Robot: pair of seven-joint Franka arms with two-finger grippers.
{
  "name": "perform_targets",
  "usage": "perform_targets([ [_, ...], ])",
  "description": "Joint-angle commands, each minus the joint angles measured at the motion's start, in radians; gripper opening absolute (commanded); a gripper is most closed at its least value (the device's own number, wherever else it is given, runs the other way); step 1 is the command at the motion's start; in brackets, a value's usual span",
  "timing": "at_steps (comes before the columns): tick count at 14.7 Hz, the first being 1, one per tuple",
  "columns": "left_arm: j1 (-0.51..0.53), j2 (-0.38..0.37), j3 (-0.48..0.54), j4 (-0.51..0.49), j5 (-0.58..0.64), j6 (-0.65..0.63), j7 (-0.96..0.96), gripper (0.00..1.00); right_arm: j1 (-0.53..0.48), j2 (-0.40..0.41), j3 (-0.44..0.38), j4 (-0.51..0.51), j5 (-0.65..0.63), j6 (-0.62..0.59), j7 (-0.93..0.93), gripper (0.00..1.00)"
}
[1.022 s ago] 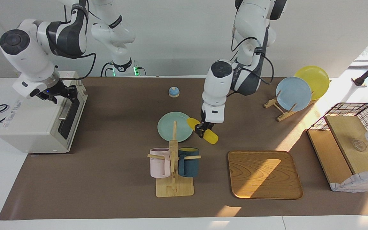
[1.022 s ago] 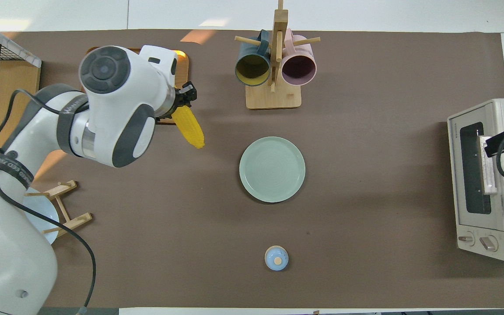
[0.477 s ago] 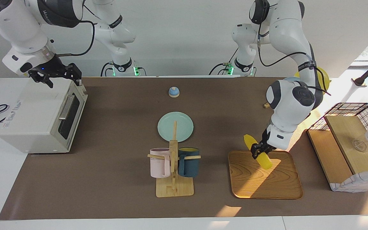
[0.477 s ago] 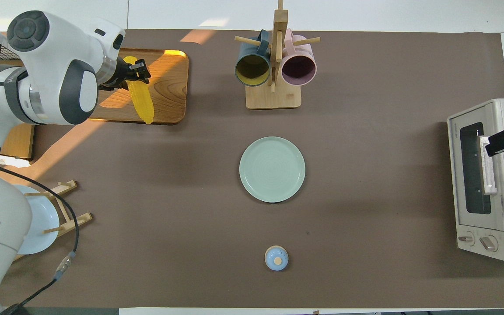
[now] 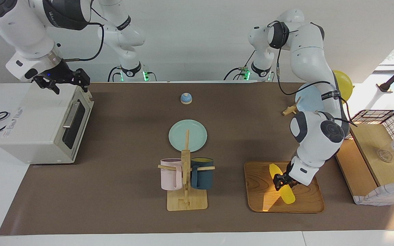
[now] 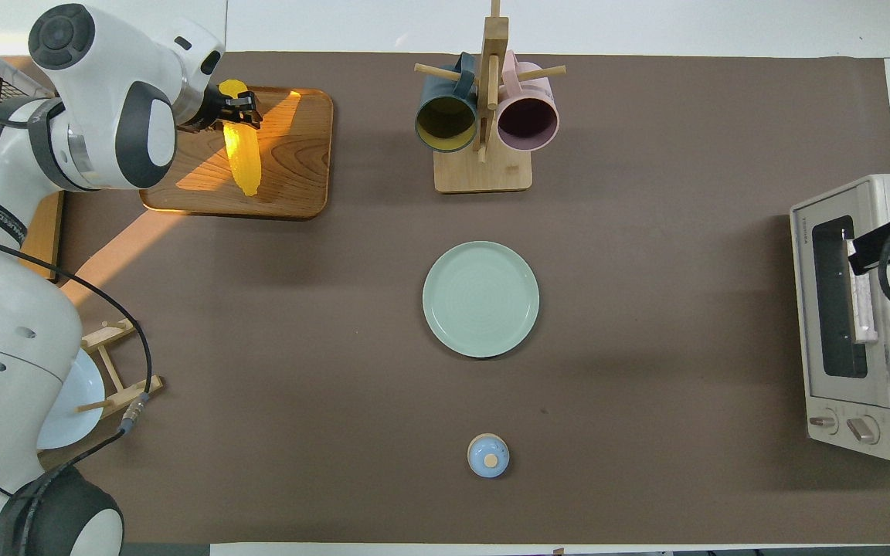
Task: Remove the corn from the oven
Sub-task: 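Carry the yellow corn to the wooden tray with the left gripper, then release the corn on the tray and lift the left gripper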
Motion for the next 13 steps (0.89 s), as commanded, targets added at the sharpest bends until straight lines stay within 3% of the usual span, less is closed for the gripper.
perform_targets([
  [1,0.001,0.049,-0.003,0.066,-0.011,-0.006,0.047,0.0,-0.008,0.022,0.006,0.037,0.023,-0.031,0.018,1.0],
  [3,0.008,0.046,-0.003,0.058,-0.008,-0.015,0.088,0.0,-0.006,0.021,0.006,0.037,0.023,-0.028,0.019,1.0],
  [4,0.008,0.044,-0.001,0.057,-0.01,-0.017,0.1,0.31,-0.008,0.022,0.006,0.037,0.023,-0.025,0.019,1.0],
  [5,0.008,0.041,-0.001,0.054,-0.014,-0.02,0.1,0.99,-0.009,0.019,0.006,0.034,0.023,-0.026,0.019,1.0],
  [13,0.021,-0.087,0.008,0.003,-0.062,-0.115,0.086,1.0,-0.006,-0.051,0.007,-0.05,0.026,-0.025,0.018,1.0],
])
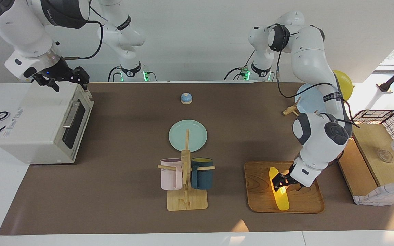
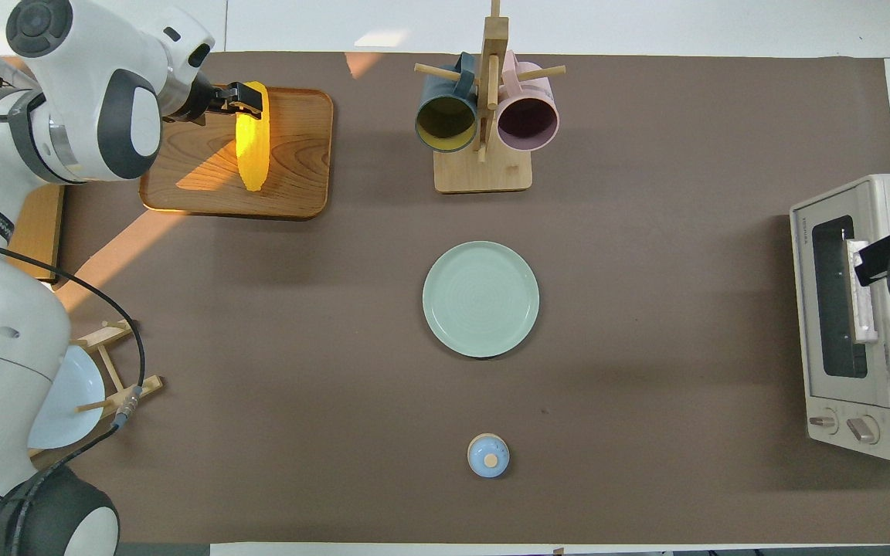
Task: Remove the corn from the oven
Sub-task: 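Release the corn on the tray and lift the left gripper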
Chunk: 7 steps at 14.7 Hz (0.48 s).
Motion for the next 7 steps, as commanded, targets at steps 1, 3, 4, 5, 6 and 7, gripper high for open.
perform_targets([
  [1,0.005,-0.101,0.009,-0.06,-0.023,-0.067,0.006,1.0,-0.005,-0.029,0.008,-0.035,0.037,0.017,0.012,1.0],
  [3,0.004,-0.21,0.025,-0.152,-0.018,-0.088,-0.002,1.0,-0.007,-0.025,0.008,-0.035,0.056,0.053,0.008,1.0],
  [4,-0.001,-0.271,0.042,-0.193,-0.017,-0.119,-0.002,1.0,-0.009,-0.023,0.008,-0.032,0.057,0.055,0.005,1.0],
  [5,-0.001,-0.315,0.045,-0.209,-0.015,-0.162,-0.002,1.0,-0.01,-0.023,0.007,-0.029,0.057,0.056,0.005,1.0],
  [6,-0.001,-0.347,0.048,-0.209,-0.011,-0.217,-0.006,1.0,-0.01,-0.022,0.007,-0.029,0.057,0.064,0.005,1.0],
  [7,-0.001,-0.382,0.048,-0.205,0.026,-0.274,-0.008,1.0,-0.01,-0.023,0.007,-0.029,0.057,0.069,0.005,1.0],
])
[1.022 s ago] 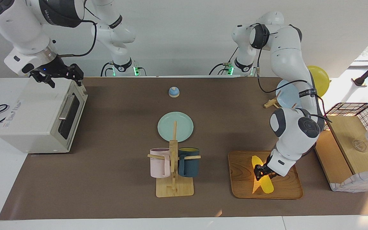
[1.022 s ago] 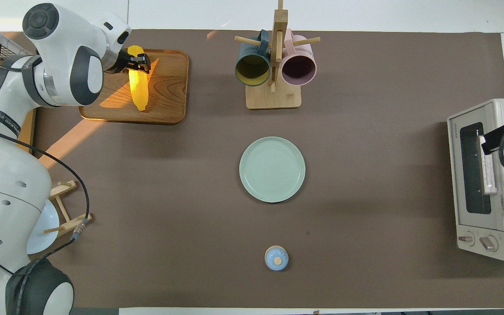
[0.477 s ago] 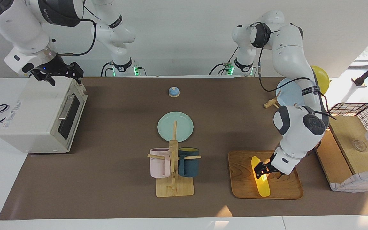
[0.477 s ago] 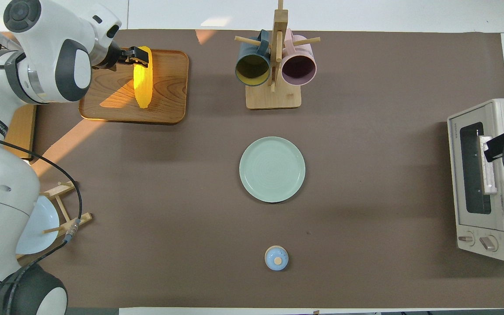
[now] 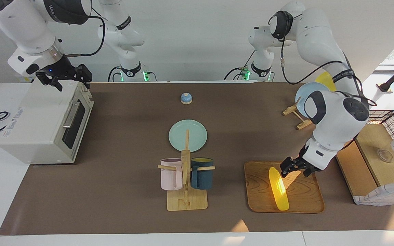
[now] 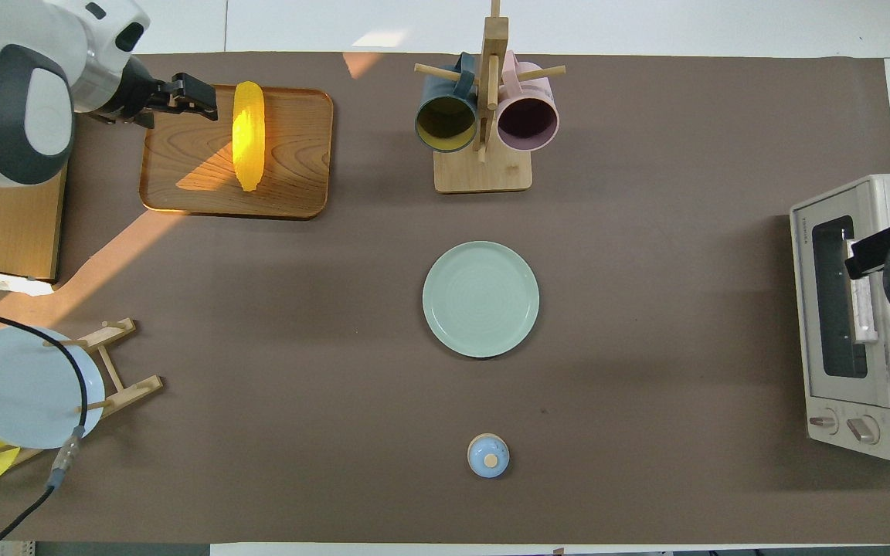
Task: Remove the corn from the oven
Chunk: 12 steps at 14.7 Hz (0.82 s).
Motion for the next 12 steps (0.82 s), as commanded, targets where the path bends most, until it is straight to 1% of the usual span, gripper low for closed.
perform_targets([
  [1,-0.006,-0.16,0.011,-0.092,0.063,-0.121,-0.005,1.0,-0.009,-0.017,0.004,-0.022,0.025,0.027,0.005,1.0],
  [2,-0.011,-0.206,0.011,-0.096,0.083,-0.174,-0.005,1.0,-0.009,-0.017,0.004,-0.022,0.025,0.027,0.005,1.0],
  [5,-0.005,-0.308,0.011,-0.098,0.095,-0.315,-0.005,1.0,-0.011,-0.017,0.004,-0.022,0.025,0.033,0.005,1.0],
  [8,-0.003,-0.368,0.011,-0.098,0.1,-0.435,-0.005,1.0,-0.009,-0.017,0.004,-0.022,0.025,0.034,0.006,1.0],
  [9,-0.003,-0.385,0.01,-0.104,0.1,-0.457,-0.007,1.0,-0.009,-0.017,0.004,-0.022,0.023,0.034,0.006,1.0],
  [10,0.0,-0.411,0.01,-0.133,0.1,-0.469,-0.007,1.0,-0.009,-0.017,0.004,-0.022,0.025,0.034,0.006,1.0],
  [11,0.0,-0.446,0.01,-0.183,0.1,-0.469,-0.007,1.0,-0.009,-0.017,0.004,-0.022,0.025,0.034,0.006,1.0],
  [12,0.0,-0.489,0.007,-0.258,0.1,-0.454,-0.008,1.0,-0.009,-0.017,0.004,-0.022,0.025,0.034,0.006,1.0],
])
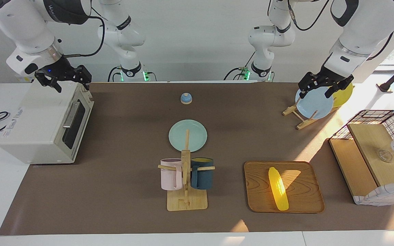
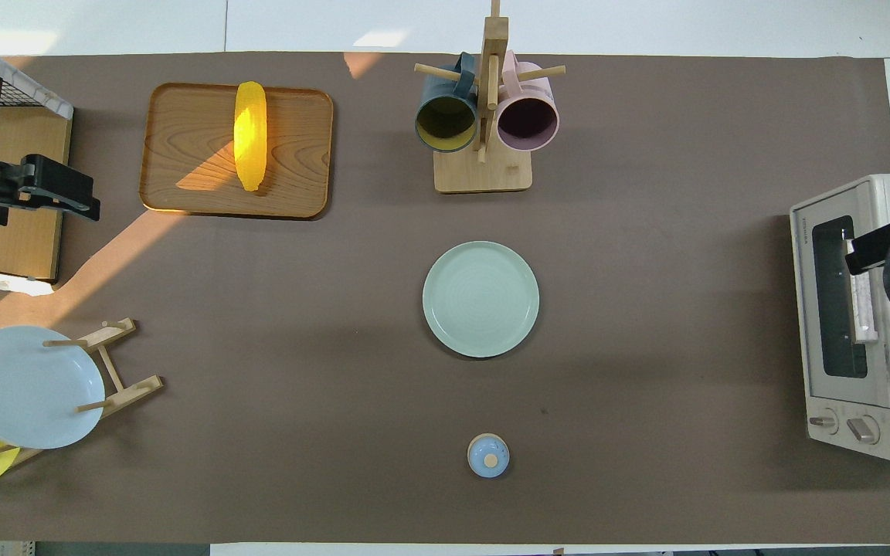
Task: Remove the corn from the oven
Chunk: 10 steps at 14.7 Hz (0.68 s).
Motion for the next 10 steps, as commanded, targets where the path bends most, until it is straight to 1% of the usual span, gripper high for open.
perform_targets([
  [1,-0.001,-0.125,-0.003,-0.205,0.017,0.023,-0.009,1.0,-0.009,-0.017,0.004,-0.022,0.024,0.023,0.008,1.0],
  [3,-0.001,-0.164,-0.004,-0.282,0.017,0.072,-0.011,1.0,-0.008,-0.017,0.004,-0.022,0.024,0.023,0.008,1.0],
  [5,0.002,-0.185,-0.007,-0.326,0.017,0.122,-0.009,1.0,-0.008,-0.017,0.004,-0.022,0.024,0.023,0.008,1.0],
  [6,0.005,-0.184,-0.007,-0.333,0.016,0.147,-0.008,1.0,-0.008,-0.017,0.004,-0.022,0.024,0.023,0.008,1.0],
  [8,0.003,-0.175,-0.009,-0.316,0.017,0.153,0.002,1.0,-0.008,-0.017,0.005,-0.022,0.024,0.023,0.009,1.0],
  [9,0.006,-0.164,-0.01,-0.285,0.016,0.146,0.005,1.0,-0.008,-0.017,0.005,-0.022,0.024,0.023,0.009,1.0],
  [10,0.005,-0.132,-0.013,-0.249,0.014,0.133,0.005,1.0,-0.008,-0.017,0.005,-0.022,0.024,0.024,0.009,1.0],
])
